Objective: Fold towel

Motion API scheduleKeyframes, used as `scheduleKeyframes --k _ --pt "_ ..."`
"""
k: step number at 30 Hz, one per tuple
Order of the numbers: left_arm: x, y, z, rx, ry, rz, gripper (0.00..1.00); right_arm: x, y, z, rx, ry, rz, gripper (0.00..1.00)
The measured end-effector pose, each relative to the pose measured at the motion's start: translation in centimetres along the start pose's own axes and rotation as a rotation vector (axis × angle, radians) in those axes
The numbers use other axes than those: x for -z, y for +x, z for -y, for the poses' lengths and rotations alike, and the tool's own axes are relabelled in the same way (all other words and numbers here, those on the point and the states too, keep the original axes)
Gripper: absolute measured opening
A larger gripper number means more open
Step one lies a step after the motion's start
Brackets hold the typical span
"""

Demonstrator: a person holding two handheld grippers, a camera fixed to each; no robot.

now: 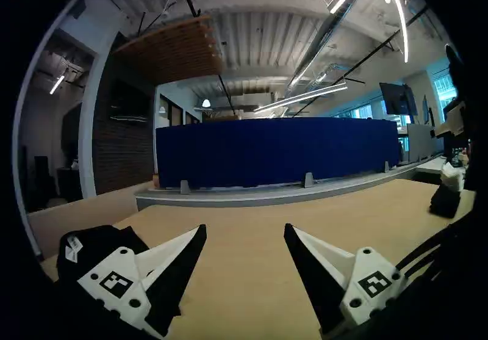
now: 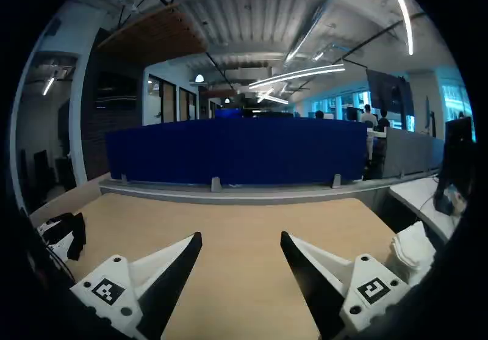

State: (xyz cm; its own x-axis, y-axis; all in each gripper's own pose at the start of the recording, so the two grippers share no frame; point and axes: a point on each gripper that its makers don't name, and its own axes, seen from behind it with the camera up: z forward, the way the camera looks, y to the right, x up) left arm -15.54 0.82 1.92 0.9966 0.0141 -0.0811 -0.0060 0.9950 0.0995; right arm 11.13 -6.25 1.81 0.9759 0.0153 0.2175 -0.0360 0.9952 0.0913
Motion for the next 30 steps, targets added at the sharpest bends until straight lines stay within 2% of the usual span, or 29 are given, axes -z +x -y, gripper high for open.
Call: scheduleKeyframes --k 8,11,17,30 --pt "-0.6 -2.2 1.0 0.060 0.016 0.001 0.94 0.0 -1.2 1.1 0.013 0.027 0.019 1.00" --pt "-0.9 -2.6 1.3 0.066 0.019 0.006 0.94 0.1 -1.0 1.3 0.021 0.033 0.017 1.00" --pt "-1.1 -2.7 0.6 0.036 0.002 0.006 0.94 0.5 -0.6 0.9 0.018 0.032 0.005 1.00" --pt "-1.4 -2.7 0.5 0.037 -0.006 0.007 0.94 0.8 -1.0 -0.2 -0.002 0.035 0.005 1.00"
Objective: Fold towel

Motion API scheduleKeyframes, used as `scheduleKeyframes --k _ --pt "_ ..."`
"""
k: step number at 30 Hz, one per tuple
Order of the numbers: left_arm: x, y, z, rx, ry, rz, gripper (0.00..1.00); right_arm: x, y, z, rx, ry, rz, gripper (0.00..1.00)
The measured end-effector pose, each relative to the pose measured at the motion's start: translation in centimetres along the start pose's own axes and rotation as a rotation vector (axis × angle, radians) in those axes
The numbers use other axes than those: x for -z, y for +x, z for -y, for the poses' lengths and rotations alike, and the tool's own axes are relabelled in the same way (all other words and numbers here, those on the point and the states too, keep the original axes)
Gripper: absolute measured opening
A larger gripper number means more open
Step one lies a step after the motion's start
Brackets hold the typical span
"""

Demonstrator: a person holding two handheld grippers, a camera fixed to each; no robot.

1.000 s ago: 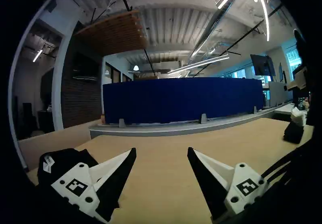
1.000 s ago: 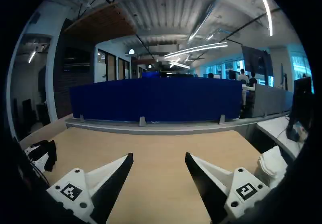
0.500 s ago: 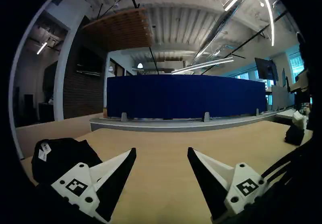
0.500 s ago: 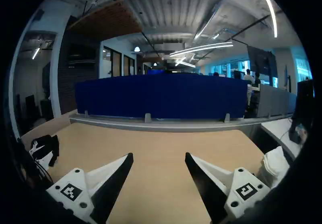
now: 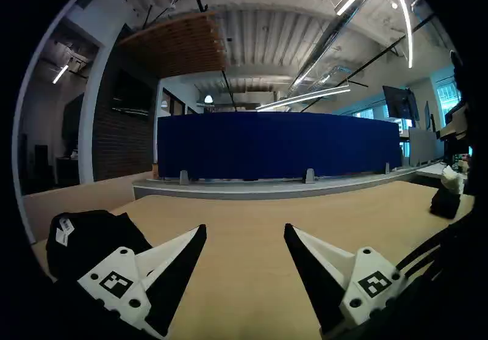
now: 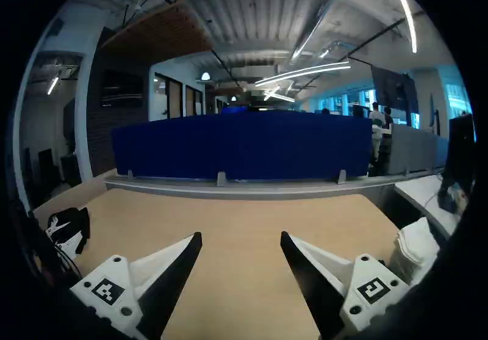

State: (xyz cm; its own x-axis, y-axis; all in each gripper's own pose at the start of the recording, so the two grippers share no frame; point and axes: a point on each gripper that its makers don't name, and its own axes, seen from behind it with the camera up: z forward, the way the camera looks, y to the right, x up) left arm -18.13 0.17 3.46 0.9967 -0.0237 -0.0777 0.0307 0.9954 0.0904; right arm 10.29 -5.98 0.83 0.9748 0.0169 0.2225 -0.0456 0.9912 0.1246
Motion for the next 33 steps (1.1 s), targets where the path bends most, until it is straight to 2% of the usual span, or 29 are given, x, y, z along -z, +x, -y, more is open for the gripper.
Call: scheduleKeyframes --k 11,24,29,33 --pt "0.0 -0.3 -0.1 0.001 -0.005 0.001 0.94 0.4 0.9 -2.2 -0.012 -0.018 -0.035 1.00" --pt "-0.2 -0.2 -0.1 0.001 -0.005 0.001 0.94 1.6 3.7 -6.9 0.005 -0.089 -0.135 1.00" --pt "-0.2 -0.2 -0.1 0.001 -0.005 0.001 0.94 1.4 3.8 -8.3 -0.002 -0.107 -0.166 1.00" --pt "-0.2 -0.2 -0.1 0.001 -0.005 0.001 0.94 1.2 2.7 -8.7 -0.012 -0.104 -0.179 1.00"
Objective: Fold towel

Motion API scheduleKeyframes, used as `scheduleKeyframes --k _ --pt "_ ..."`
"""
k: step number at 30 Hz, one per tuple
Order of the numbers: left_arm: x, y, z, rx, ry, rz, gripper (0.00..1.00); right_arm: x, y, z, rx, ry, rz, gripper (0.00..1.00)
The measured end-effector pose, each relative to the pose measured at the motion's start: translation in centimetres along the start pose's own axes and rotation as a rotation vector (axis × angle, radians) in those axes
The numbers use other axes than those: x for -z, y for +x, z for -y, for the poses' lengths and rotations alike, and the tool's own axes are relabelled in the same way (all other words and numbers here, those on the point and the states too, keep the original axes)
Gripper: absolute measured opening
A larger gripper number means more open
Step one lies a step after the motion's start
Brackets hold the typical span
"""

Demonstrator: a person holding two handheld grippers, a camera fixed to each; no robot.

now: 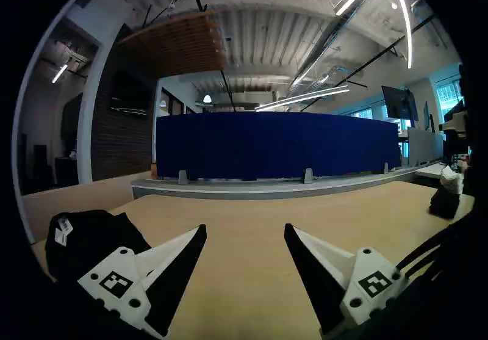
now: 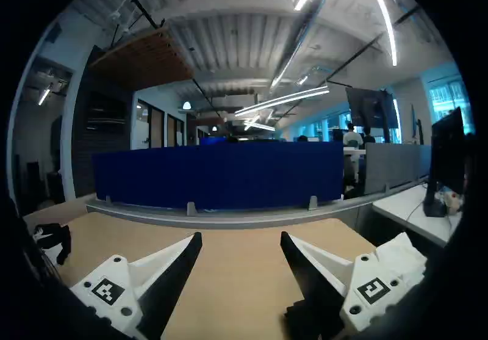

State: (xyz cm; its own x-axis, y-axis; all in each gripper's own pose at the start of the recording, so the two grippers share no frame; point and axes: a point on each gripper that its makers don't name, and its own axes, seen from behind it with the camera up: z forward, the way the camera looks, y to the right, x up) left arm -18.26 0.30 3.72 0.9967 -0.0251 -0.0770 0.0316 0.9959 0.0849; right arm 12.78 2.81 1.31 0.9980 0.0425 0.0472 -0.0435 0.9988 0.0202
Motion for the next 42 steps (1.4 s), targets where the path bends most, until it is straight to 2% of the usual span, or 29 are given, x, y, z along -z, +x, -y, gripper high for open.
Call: scheduleKeyframes --k 8,18,23,35,42 --pt "0.1 0.0 0.0 0.000 0.000 0.000 0.94 -0.3 -4.1 -0.5 -0.009 -0.001 -0.003 1.00" --pt "0.2 0.2 0.1 0.000 0.000 0.000 0.94 -0.5 -10.4 -0.8 -0.078 -0.003 0.011 1.00" --pt "0.2 0.2 0.1 0.000 0.000 0.000 0.94 -0.9 -11.6 -1.2 -0.093 -0.019 0.006 1.00" --pt "0.2 0.2 0.2 0.000 0.000 0.001 0.95 -1.0 -12.8 -0.1 -0.071 0.000 -0.010 1.00" --pt "0.3 0.2 0.2 0.000 0.000 0.001 0.94 -0.8 -12.9 0.1 -0.035 -0.002 -0.028 1.00"
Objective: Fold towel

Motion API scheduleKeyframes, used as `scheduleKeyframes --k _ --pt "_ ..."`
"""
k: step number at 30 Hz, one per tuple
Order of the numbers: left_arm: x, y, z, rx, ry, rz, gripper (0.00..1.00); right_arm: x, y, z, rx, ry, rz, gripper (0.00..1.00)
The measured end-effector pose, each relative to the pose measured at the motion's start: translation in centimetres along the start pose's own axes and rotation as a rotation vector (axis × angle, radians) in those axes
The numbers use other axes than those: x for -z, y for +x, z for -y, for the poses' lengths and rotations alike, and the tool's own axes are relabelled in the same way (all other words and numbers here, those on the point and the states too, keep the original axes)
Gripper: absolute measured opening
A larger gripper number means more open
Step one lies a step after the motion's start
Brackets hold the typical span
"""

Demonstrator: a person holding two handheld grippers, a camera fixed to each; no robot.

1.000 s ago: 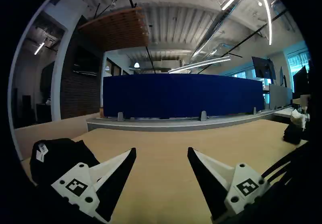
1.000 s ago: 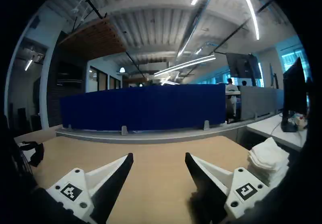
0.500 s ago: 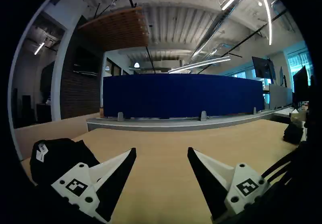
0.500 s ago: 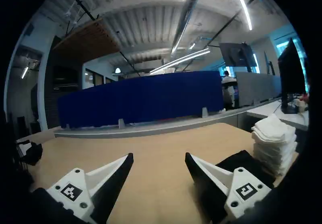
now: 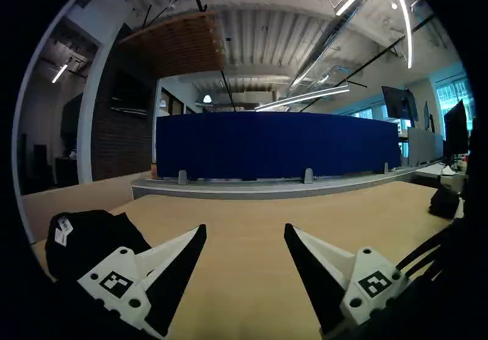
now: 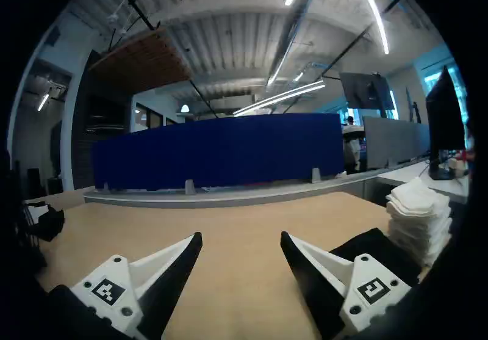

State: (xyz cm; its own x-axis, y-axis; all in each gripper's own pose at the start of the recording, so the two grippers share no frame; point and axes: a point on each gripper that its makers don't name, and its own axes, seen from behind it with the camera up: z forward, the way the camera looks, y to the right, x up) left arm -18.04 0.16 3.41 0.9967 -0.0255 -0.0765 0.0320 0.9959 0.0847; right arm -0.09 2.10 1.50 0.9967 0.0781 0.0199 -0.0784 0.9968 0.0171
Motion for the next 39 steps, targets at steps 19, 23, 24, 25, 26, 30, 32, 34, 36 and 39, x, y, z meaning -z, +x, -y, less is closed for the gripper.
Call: scheduleKeyframes --k 19,23,24,25,26,30,32,34,36,39 --pt "-0.08 0.07 0.02 0.000 0.000 0.000 0.94 0.23 -0.21 0.54 0.076 -0.007 -0.017 1.00" --pt "-0.11 0.04 0.01 0.000 0.000 0.000 0.94 0.20 -0.17 0.41 0.078 -0.012 -0.017 1.00" --pt "-0.12 0.03 0.01 0.000 0.000 0.000 0.94 0.20 -0.20 0.41 0.078 -0.012 -0.017 1.00" --pt "-0.12 0.02 0.00 0.000 0.000 0.000 0.94 0.20 -0.24 0.42 0.077 -0.012 -0.017 1.00" --pt "-0.13 0.01 -0.01 0.000 0.000 0.000 0.94 0.19 -0.28 0.42 0.077 -0.011 -0.017 1.00" --pt "-0.14 0.03 0.03 0.000 0.000 0.000 0.94 0.20 -0.31 0.45 0.077 -0.011 -0.017 1.00" --pt "-0.14 0.05 0.04 0.000 0.000 0.000 0.94 0.16 -0.27 0.45 0.077 -0.011 -0.017 1.00" --pt "-0.13 0.04 0.03 0.000 0.000 0.000 0.94 0.13 -0.24 0.43 0.077 -0.011 -0.017 1.00" --pt "-0.14 0.02 0.03 0.000 0.000 0.000 0.94 0.11 -0.22 0.42 0.077 -0.011 -0.017 1.00" --pt "-0.18 -0.05 0.07 0.000 0.000 0.000 0.94 0.11 -0.21 0.40 0.077 -0.011 -0.017 1.00"
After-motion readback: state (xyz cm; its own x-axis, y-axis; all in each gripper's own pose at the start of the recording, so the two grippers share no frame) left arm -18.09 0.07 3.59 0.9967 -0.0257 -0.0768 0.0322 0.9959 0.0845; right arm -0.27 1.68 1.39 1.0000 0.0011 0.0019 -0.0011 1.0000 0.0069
